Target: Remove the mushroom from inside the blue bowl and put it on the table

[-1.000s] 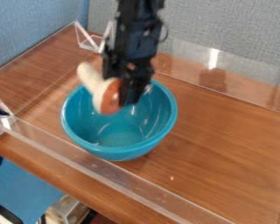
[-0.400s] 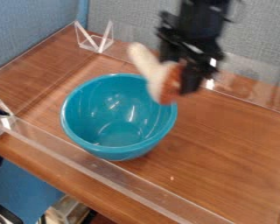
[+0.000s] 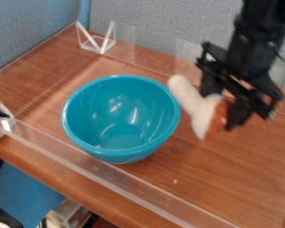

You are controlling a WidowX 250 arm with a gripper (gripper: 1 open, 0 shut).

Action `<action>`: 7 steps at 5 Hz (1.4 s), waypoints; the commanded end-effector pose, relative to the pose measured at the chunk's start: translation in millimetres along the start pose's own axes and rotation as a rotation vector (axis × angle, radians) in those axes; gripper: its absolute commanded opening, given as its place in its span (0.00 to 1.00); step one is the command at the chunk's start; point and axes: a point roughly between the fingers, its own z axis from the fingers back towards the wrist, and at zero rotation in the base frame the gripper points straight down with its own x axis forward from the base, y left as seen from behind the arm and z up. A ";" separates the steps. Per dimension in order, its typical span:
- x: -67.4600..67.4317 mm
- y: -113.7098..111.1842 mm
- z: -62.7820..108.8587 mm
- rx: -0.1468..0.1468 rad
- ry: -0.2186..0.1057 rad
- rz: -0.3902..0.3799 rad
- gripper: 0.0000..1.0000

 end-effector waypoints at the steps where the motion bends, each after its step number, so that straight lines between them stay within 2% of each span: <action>1: -0.8 -14.3 -6.9 -0.013 -0.015 0.063 0.00; 2: -8.5 -4.2 -28.6 -0.017 0.000 0.053 0.00; 3: -9.4 7.6 -49.1 -0.023 -0.005 0.022 0.00; 5: -6.1 13.7 -51.2 -0.032 -0.022 -0.065 0.00; 7: -4.1 23.7 -83.1 -0.047 -0.025 -0.042 0.00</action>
